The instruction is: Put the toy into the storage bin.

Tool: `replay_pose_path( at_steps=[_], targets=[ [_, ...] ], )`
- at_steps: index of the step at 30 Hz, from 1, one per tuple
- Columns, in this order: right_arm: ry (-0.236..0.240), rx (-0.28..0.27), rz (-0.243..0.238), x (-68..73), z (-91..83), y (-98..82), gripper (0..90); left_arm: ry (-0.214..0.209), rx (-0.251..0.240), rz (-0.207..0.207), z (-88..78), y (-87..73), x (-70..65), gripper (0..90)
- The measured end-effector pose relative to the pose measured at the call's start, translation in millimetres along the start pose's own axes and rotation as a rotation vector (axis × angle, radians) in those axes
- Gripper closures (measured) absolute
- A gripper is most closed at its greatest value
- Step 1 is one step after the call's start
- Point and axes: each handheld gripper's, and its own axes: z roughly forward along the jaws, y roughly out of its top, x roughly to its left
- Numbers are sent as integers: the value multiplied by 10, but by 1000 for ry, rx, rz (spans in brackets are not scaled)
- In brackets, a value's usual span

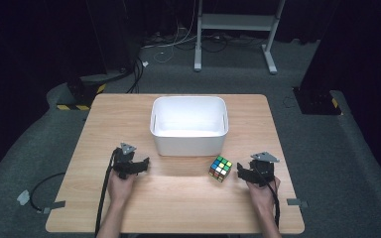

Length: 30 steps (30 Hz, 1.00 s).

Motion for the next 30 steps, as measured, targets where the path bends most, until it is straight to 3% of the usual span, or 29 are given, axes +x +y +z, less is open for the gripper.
replay_pose_path(
  at_steps=[3,22,30],
  targets=[
    [12,-14,17,2,-46,-18,209,0,0,0,0,0,-1,197],
    [121,-41,-20,178,-290,-217,173,1,0,1,1,0,-1,196],
    [145,-49,-39,242,-357,-246,152,2,-3,-1,2,0,-3,196]
  ],
)
